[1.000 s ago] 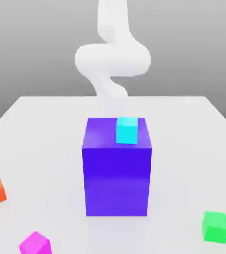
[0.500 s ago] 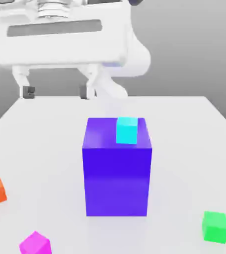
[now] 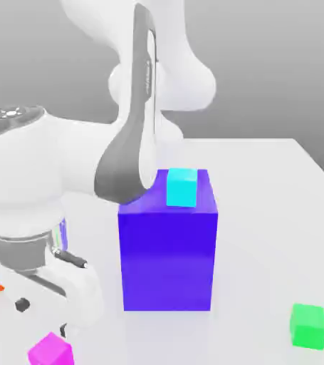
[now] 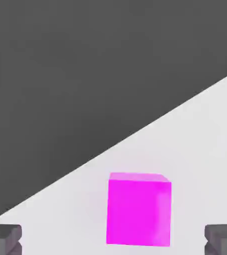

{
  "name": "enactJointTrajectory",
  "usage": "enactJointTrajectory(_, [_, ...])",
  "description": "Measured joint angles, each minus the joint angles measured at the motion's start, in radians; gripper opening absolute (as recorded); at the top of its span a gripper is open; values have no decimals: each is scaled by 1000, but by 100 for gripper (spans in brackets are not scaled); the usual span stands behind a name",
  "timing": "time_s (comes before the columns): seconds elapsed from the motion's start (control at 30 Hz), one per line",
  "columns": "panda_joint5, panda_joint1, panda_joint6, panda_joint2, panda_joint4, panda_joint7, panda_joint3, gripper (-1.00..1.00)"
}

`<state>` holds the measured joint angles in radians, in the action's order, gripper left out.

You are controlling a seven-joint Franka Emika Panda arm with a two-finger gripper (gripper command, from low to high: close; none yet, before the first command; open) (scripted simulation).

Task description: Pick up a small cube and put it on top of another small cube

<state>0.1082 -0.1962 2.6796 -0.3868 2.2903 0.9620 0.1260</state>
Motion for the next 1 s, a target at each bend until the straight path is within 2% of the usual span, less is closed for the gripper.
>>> enactJointTrajectory(0.1, [23, -21, 80, -109, -22, -16, -23, 0])
enactJointTrajectory(0.13, [27, -25, 96, -130, -26, -19, -28, -100])
enactJointTrajectory(0.33, [29, -28, 105, -141, -29, -19, -31, -100])
enactJointTrajectory(0.53, [-14, 11, -19, 20, 9, 1, -15, -100])
enactJointTrajectory(0.9, [-137, 281, -70, 163, 101, -110, -273, -100])
enactJointTrajectory(1.0, [-192, 368, -53, 150, 108, -128, -342, -100])
